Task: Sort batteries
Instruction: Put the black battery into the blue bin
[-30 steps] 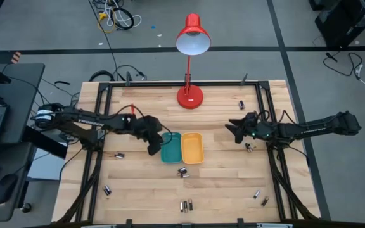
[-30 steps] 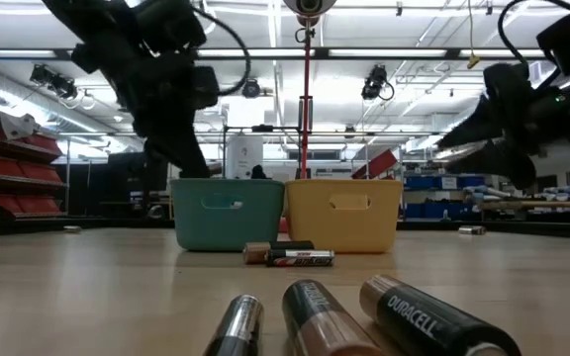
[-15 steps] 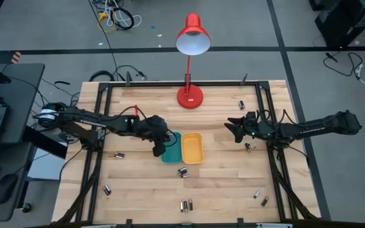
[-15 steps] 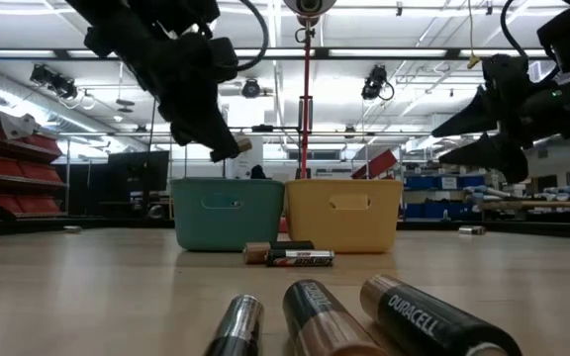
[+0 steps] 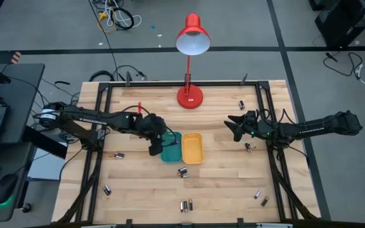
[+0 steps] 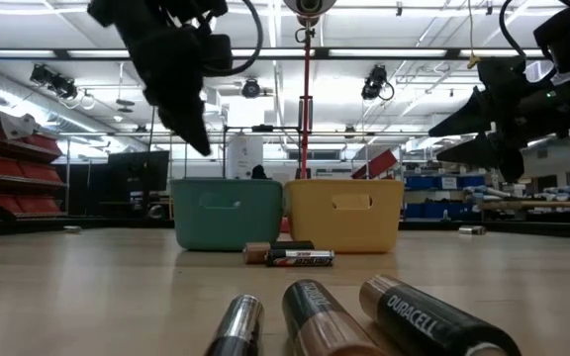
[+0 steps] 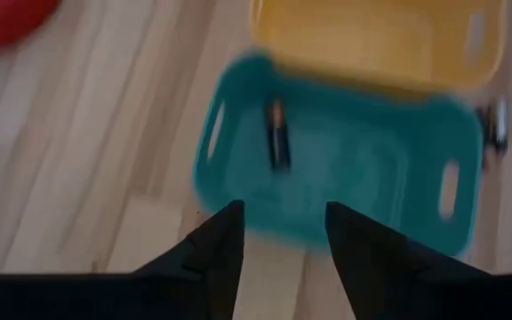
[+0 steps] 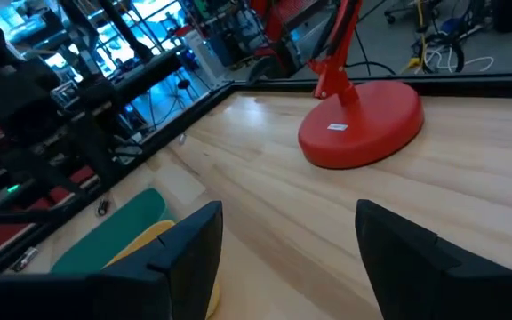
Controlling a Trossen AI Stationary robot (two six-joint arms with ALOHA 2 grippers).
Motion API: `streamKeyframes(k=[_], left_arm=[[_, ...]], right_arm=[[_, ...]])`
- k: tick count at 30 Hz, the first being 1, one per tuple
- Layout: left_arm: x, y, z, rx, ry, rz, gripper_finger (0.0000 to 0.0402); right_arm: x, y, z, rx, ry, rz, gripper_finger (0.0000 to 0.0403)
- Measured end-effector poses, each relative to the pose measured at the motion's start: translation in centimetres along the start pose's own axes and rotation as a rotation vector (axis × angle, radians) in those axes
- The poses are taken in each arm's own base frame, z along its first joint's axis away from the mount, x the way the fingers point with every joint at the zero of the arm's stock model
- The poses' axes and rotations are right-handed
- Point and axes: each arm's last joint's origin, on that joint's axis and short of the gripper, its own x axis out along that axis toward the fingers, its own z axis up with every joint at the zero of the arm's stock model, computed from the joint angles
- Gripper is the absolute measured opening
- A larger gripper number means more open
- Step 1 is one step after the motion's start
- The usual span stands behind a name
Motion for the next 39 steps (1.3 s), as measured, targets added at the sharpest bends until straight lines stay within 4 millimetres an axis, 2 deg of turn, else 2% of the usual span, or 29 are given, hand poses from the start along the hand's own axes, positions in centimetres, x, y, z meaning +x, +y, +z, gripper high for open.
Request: streamKeyframes(k=[3,7,10,15,20,23,29,34,39], left_arm=[[-1.4,-0.3,0.0,-0.012,0.084,0.027,0.0177],[-2.9,-0.9,-1.9,0.012,0.196,0.085,0.0176],[-3.5,-1.2,-4.2,-0.019,0.276,0.115,0.0175],[-4.2,-1.7,-8.0,-0.176,0.253,0.120,0.0170],[-4.2,-1.4,-11.1,-0.364,0.256,0.201,0.0168],[-3.6,-1.5,-12.5,-0.399,0.300,0.204,0.0169],[-2.5,-1.5,-14.5,-0.316,0.365,0.210,0.0197],[-2.3,-1.4,-15.0,-0.259,0.383,0.209,0.0232],[-1.9,-1.4,-15.8,-0.227,0.400,0.206,0.0249]], right_arm=[[0.0,0.0,0.0,0.001,0.001,0.002,0.0243],[0.0,0.0,-0.2,-0.013,0.016,-0.001,0.0241],[0.1,0.0,-0.6,-0.042,0.039,-0.012,0.0241],[0.5,-0.1,-1.0,-0.044,0.062,-0.032,0.0239],[0.8,-0.2,-1.5,-0.022,0.097,-0.050,0.0238],[0.8,-0.2,-1.9,-0.003,0.128,-0.049,0.0238],[0.8,0.3,-2.7,-0.018,0.176,-0.011,0.0236],[0.9,0.9,-3.0,-0.012,0.173,0.030,0.0236],[0.9,1.2,-3.3,-0.011,0.182,0.053,0.0237]])
